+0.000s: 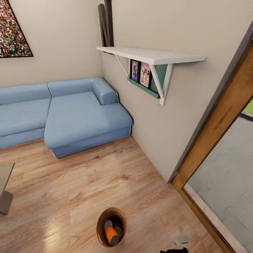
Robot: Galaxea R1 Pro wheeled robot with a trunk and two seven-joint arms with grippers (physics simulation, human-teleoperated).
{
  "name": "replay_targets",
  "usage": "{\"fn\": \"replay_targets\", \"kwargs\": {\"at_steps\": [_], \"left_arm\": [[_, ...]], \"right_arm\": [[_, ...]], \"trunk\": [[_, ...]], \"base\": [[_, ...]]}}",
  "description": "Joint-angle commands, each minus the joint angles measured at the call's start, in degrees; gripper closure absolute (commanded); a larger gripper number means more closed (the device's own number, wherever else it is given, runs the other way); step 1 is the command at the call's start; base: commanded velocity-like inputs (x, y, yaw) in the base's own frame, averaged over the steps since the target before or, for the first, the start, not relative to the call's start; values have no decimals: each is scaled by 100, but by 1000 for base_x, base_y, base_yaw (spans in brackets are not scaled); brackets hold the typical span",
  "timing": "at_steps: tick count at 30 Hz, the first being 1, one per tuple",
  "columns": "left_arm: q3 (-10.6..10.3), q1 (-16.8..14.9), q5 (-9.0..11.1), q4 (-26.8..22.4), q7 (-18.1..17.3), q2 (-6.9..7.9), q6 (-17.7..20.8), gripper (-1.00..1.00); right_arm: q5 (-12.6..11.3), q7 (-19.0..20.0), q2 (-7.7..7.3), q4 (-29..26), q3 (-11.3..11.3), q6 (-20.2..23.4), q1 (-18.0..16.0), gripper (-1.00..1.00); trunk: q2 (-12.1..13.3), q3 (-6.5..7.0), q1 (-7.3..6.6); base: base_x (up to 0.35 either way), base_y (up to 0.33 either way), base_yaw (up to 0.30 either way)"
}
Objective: Put the three can of soda from the living room inside the tash can in the kitchen.
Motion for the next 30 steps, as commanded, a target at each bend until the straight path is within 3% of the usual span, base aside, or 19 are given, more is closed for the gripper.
{"fn": "replay_targets", "kwargs": {"at_steps": [1,10,30], "left_arm": [[-1,0,1,0,0,1,0,-100],[-9,0,2,0,0,1,0,-100],[-85,3,2,8,16,-12,9,-100]], "right_arm": [[0,25,10,36,-1,17,2,-100],[0,59,150,98,1,34,89,-100],[0,51,172,105,-3,35,165,-100]], "trunk": [[0,8,0],[0,87,0],[0,277,0]], "base": [[0,0,-41],[0,0,-19],[0,0,0]]}}
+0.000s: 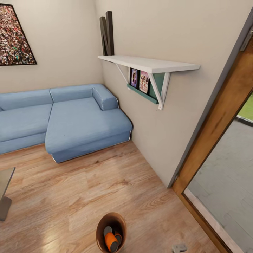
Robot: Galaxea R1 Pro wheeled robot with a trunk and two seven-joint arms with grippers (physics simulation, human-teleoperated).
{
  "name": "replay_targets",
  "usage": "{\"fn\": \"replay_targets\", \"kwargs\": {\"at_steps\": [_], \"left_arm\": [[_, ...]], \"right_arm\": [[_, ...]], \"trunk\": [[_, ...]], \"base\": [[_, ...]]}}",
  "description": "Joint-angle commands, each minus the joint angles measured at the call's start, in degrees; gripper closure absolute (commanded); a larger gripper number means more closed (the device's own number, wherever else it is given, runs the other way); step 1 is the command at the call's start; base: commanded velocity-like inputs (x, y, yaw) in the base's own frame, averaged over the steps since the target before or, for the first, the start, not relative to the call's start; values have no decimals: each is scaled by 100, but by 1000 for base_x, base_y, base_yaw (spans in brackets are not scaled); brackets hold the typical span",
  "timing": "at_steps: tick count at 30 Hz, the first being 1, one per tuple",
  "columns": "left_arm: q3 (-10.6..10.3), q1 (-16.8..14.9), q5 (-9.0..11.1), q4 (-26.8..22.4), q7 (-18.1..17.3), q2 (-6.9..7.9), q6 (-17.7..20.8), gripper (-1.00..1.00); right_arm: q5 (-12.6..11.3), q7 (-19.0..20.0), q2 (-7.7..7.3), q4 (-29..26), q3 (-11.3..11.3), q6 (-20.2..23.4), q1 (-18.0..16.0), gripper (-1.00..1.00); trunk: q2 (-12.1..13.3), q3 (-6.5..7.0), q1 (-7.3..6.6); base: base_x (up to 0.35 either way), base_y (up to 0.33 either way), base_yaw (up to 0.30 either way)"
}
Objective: Put the three can of soda from the living room inside the tash can in the kitchen.
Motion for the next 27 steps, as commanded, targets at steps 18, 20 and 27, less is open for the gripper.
{"fn": "replay_targets", "kwargs": {"at_steps": [18,20,27], "left_arm": [[-13,-3,0,1,1389,-4,9,-100],[-15,-3,0,1,1390,-4,9,-100],[-18,-2,0,1,1395,-4,9,-100]], "right_arm": [[-6,1480,-341,454,-30,-2,385,-100],[-6,1584,-425,456,-29,-6,506,-100],[-1,1648,-597,457,-25,-23,730,-100]], "trunk": [[0,171,0],[0,190,0],[0,256,0]], "base": [[0,0,-17],[0,0,-58],[0,0,-63]]}}
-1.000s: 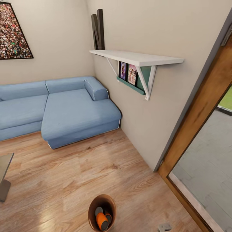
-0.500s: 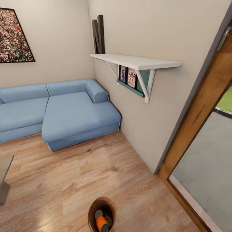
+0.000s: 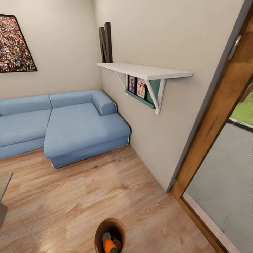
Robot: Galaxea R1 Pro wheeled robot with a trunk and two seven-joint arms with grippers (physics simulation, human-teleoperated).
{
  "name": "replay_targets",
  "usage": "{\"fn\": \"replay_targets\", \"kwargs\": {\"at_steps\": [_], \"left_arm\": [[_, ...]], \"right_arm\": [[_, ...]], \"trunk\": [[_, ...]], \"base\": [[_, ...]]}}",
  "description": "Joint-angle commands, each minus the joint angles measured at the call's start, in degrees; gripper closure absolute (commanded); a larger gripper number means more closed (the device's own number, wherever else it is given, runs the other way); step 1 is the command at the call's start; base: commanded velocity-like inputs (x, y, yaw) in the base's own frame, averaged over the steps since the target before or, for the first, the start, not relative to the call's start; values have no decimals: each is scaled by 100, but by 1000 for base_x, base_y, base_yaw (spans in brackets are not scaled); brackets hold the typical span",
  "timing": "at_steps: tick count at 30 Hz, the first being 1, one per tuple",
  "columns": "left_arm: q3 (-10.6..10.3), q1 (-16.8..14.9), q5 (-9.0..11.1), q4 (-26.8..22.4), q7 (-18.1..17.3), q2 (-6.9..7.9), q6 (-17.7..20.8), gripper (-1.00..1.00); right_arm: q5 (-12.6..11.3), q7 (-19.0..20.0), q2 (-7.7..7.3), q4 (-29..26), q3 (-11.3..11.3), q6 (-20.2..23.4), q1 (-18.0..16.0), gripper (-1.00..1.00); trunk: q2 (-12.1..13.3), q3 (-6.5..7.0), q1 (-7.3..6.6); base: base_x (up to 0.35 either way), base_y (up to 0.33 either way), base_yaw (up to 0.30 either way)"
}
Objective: Put the three can of soda from the living room inside the tash can in the kitchen.
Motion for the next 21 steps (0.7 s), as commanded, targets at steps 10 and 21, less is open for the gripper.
{"fn": "replay_targets", "kwargs": {"at_steps": [10,21], "left_arm": [[-10,0,0,0,4,0,0,-100],[-27,2,0,0,5,0,0,-100]], "right_arm": [[0,-18,-125,-4,0,-11,117,-100],[9,-64,-110,-9,12,-20,123,-100]], "trunk": [[0,95,0],[0,149,0]], "base": [[0,0,-67],[0,0,-12]]}}
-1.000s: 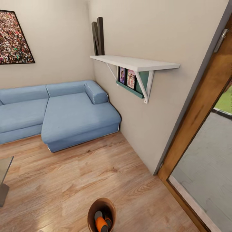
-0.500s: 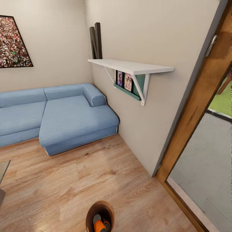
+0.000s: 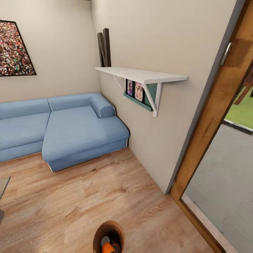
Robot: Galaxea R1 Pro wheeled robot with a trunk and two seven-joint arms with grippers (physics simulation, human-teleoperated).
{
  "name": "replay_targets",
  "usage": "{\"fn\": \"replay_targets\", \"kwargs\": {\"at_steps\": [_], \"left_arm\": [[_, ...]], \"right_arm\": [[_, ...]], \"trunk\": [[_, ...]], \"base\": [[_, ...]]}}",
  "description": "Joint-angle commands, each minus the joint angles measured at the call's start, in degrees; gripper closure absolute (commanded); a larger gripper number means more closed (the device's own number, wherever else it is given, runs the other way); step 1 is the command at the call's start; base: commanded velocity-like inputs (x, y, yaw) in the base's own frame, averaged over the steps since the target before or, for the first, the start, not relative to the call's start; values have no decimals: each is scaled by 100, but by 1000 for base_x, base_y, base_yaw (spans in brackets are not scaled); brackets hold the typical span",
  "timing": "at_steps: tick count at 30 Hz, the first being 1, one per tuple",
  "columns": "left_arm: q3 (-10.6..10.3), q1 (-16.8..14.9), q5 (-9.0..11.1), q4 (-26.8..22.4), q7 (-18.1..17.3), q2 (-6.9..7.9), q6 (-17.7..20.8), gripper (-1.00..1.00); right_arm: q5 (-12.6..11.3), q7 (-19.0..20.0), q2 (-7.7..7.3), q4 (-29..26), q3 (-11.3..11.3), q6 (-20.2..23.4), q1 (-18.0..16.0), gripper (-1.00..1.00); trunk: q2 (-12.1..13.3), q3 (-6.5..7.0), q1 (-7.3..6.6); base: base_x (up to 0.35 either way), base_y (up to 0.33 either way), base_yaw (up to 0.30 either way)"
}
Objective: Put the three can of soda from the living room inside the tash can in the kitchen.
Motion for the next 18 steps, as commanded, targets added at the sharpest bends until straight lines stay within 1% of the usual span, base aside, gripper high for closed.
{"fn": "replay_targets", "kwargs": {"at_steps": [1,7,18], "left_arm": [[-1,0,0,0,0,0,0,-100],[-1,-2,0,0,6,0,0,-100],[-10,0,0,0,9,0,0,-100]], "right_arm": [[0,-2,1,0,4,0,0,-100],[1,-4,2,0,0,-1,0,-100],[1,-5,3,0,1,-1,0,-100]], "trunk": [[0,8,0],[0,61,0],[0,162,0]], "base": [[0,0,0],[0,0,-25],[0,0,-66]]}}
